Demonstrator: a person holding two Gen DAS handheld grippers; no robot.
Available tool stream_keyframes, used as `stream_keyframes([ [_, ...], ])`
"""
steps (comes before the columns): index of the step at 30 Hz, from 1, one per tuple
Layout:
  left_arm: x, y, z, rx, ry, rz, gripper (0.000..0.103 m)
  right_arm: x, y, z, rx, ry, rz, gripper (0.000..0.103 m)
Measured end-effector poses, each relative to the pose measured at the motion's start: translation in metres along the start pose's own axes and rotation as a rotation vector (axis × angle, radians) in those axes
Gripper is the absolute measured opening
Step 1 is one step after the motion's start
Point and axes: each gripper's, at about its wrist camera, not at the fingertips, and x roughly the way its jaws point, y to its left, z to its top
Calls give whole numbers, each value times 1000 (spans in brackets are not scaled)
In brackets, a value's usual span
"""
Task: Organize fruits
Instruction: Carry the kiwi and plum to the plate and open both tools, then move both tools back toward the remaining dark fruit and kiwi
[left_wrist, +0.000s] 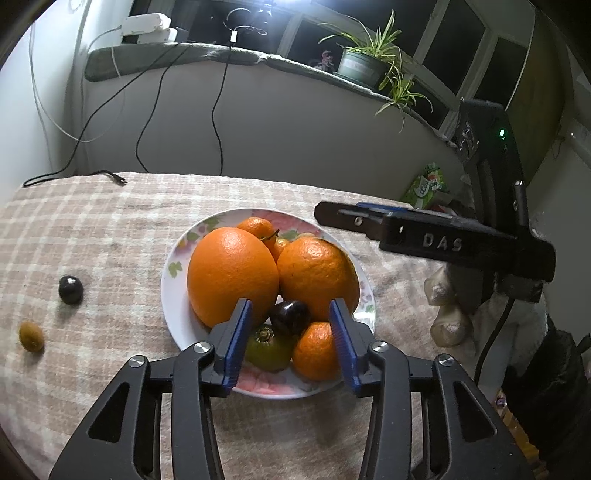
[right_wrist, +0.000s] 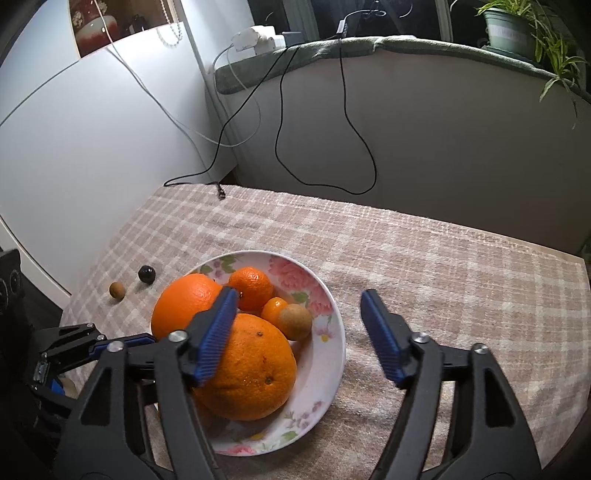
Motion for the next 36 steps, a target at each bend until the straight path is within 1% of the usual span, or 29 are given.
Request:
stream_keyframes([
  [6, -3, 3, -5, -8, 3, 3, 43, -8, 1, 1, 12, -15, 1, 81],
  [11, -9, 7, -8, -20, -4, 6, 43, -12, 7, 1, 7, -17, -3, 84],
  [17, -19, 14, -11, -35, -17, 14, 43, -16, 17, 2, -7, -20, -4, 85],
  [20, -25, 20, -13, -49, -25, 24, 46, -19, 23, 5, -19, -23, 0, 85],
  [23, -33, 29, -16, -60, -36, 37, 46, -21, 32, 7, -33, -26, 6, 85],
  [29, -51, 53, -24, -79, -54, 99, 48, -20, 52, 12, -75, -23, 25, 85],
  [36, -69, 89, -35, -133, -69, 165, 48, -11, 80, 17, -127, -10, 52, 85],
])
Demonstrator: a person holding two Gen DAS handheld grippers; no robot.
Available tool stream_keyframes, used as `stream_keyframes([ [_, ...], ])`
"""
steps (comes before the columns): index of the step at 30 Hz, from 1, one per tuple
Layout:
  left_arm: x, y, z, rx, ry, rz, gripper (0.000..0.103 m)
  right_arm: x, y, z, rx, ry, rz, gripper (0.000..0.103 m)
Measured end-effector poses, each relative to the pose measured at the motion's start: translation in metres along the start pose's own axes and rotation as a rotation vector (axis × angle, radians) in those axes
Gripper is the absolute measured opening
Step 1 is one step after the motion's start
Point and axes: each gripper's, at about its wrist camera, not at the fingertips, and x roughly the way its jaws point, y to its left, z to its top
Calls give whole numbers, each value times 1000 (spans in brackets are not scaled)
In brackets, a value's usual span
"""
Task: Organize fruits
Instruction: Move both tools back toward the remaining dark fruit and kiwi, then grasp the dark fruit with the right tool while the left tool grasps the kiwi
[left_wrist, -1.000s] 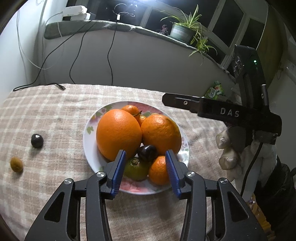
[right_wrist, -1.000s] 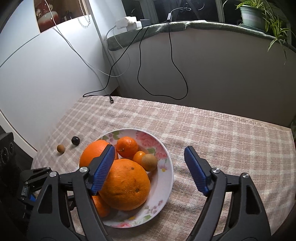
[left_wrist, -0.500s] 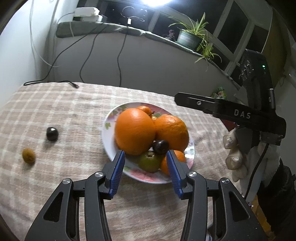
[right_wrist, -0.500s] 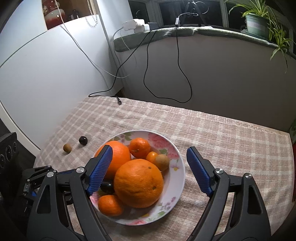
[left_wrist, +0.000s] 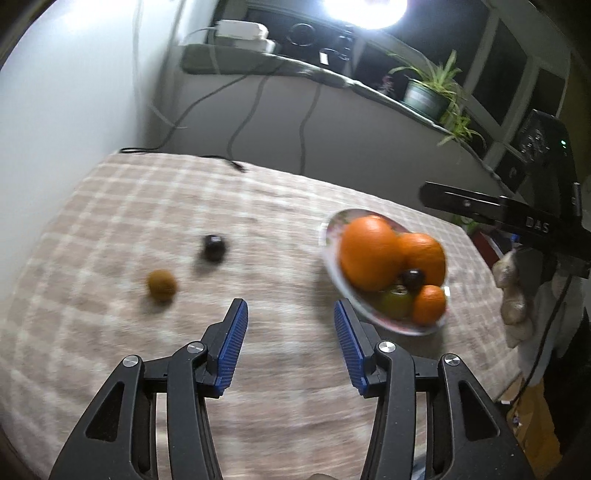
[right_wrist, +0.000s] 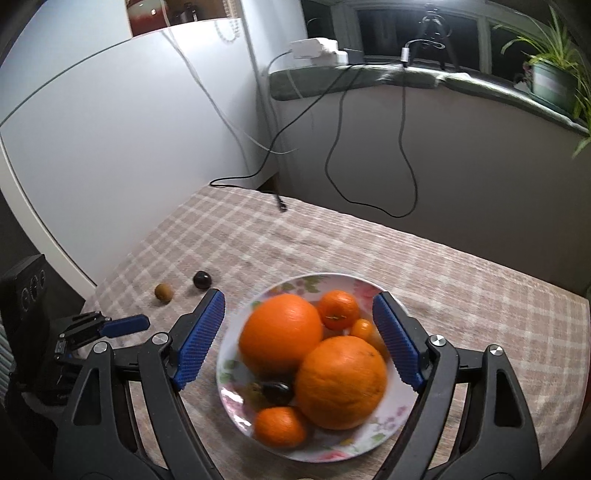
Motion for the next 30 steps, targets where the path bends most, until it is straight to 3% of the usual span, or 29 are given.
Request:
stream_keyframes([
  [10, -5, 47, 1, -67, -18, 74, 48, 22, 42, 16, -56, 31, 76, 85],
  [20, 2, 66, 6, -72, -9, 77, 47, 58, 78, 32, -56, 101, 140, 84],
  [25, 8, 70, 10, -66, -1, 69, 44, 84, 90, 37, -31, 161, 168, 71],
  [30, 16, 74, 12, -63, 17, 67, 39, 115, 96, 37, 34, 233, 186, 51],
])
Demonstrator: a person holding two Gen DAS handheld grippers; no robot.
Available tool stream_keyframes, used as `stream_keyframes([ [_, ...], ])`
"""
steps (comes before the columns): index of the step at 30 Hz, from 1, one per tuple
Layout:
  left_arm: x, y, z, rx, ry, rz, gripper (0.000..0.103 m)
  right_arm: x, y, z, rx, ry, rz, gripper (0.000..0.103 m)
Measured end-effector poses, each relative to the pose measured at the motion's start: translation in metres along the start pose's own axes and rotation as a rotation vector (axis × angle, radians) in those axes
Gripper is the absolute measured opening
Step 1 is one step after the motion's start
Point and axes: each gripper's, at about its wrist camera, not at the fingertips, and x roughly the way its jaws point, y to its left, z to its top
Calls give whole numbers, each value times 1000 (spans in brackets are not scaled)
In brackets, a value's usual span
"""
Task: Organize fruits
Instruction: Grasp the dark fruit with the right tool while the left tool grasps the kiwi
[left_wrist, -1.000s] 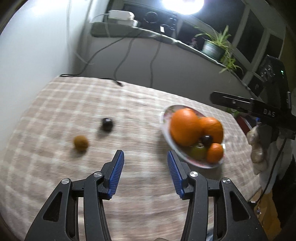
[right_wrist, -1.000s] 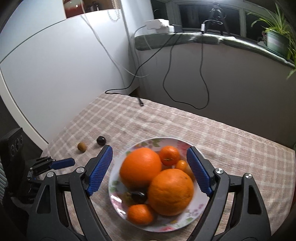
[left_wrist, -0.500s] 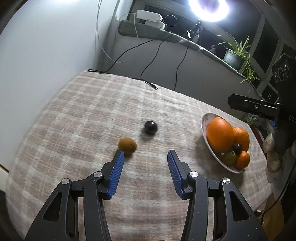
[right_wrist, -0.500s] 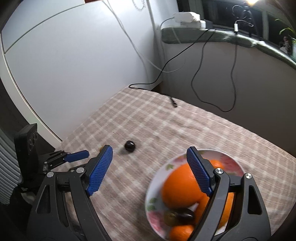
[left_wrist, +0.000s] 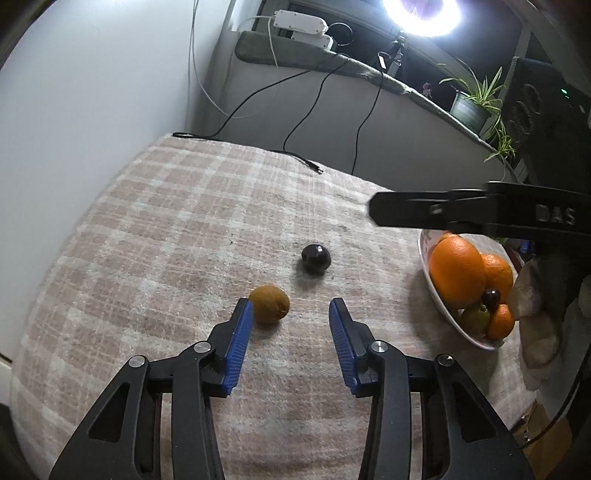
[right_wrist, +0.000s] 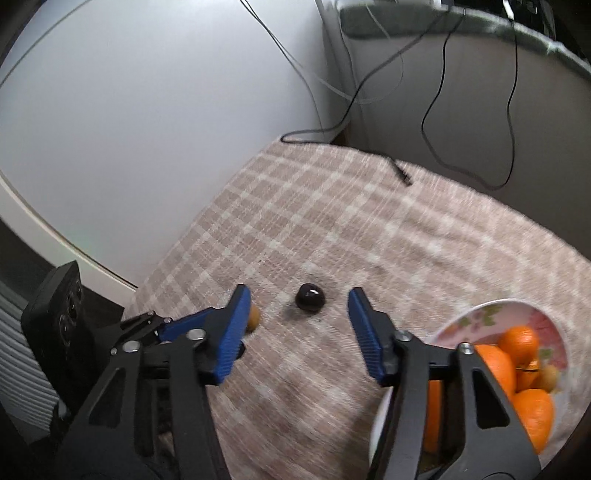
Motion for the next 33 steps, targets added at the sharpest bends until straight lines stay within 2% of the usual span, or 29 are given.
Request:
stream_keyframes([
  [8, 10, 5, 1, 2, 17, 0, 35, 40, 1, 5, 69, 72, -30, 39],
  [26, 21, 8, 0, 6, 40, 24, 35, 81, 1, 3, 54, 157, -128, 38],
  [29, 22, 7, -1, 15, 38, 22, 35, 83, 2, 1, 43, 158, -144, 31],
  [32, 24, 8, -1, 15, 39, 24, 26, 84, 1, 2, 49, 157, -136, 27],
  [33, 24, 8, -1, 14, 39, 25, 26, 84, 1, 2, 51, 157, -134, 27],
])
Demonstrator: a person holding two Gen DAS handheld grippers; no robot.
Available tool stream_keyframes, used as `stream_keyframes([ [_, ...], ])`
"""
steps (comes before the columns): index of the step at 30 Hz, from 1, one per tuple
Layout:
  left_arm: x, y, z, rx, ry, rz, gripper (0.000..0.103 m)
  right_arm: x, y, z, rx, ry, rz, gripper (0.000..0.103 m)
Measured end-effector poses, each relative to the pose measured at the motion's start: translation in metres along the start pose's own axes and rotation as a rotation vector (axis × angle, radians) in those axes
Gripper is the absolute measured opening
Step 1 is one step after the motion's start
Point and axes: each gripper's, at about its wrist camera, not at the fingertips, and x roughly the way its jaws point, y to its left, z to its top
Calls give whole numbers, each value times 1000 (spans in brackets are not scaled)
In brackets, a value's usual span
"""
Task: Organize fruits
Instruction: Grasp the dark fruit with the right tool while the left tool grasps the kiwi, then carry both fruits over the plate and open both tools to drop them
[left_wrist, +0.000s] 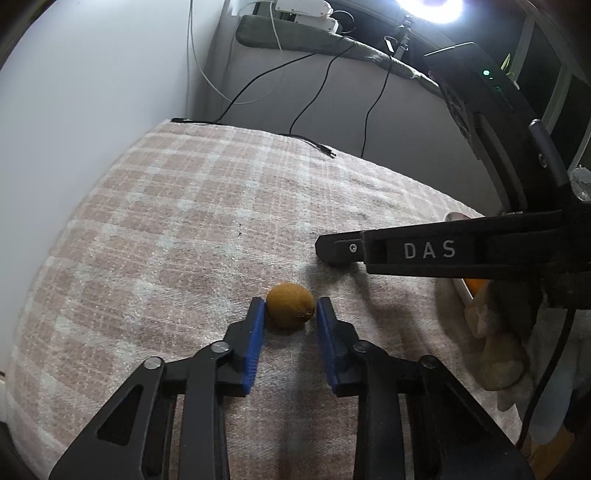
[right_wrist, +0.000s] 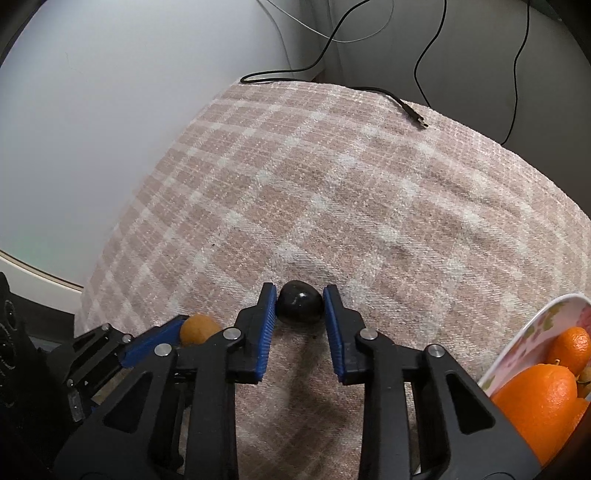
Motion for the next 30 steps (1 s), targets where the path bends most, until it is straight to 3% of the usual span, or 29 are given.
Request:
stream_keyframes([
  [15, -16, -12, 4, -1, -37, -25, 25, -40, -7, -6, 16, -67, 42, 26],
  [30, -39, -76, 15, 70, -84, -84, 25, -118, -45, -26, 52, -190, 72, 26],
])
